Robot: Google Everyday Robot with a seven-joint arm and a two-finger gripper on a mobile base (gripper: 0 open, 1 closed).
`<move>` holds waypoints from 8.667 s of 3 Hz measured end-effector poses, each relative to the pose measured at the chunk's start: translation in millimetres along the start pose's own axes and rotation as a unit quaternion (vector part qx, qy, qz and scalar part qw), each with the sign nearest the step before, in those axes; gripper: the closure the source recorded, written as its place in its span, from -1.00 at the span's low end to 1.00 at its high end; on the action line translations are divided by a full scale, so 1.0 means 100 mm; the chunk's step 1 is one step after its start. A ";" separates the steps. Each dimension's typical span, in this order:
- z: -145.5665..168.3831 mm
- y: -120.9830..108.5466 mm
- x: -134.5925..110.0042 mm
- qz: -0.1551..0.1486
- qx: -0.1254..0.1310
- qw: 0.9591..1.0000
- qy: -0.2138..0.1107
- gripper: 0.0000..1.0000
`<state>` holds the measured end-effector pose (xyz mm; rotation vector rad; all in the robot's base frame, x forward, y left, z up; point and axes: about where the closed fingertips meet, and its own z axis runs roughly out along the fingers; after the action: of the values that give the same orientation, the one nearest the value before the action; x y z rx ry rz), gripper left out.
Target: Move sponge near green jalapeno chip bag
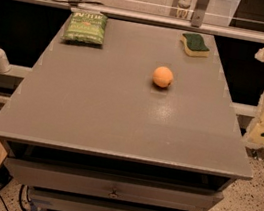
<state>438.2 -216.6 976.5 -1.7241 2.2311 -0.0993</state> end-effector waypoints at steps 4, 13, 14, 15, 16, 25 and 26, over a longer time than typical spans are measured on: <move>0.02 -0.36 -0.25 0.005 0.043 0.989 -0.138 -1.00; 1.51 -2.57 -0.51 0.238 0.087 0.915 -0.313 -1.00; 1.70 -2.80 -0.56 0.249 0.090 0.908 -0.324 -1.00; 1.81 -3.01 -0.58 0.250 0.098 0.903 -0.337 -1.00; 1.96 -3.17 -0.65 0.244 0.099 0.899 -0.349 -1.00; 1.96 -3.00 -1.17 0.177 0.033 0.927 -0.328 1.00; 2.01 -3.00 -1.19 0.177 0.029 0.929 -0.324 1.00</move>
Offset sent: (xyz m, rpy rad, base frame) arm 0.0034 -0.0007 0.0027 0.0307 -0.0169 -0.0067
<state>802.4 -156.6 885.0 -1.0724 1.9486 0.4218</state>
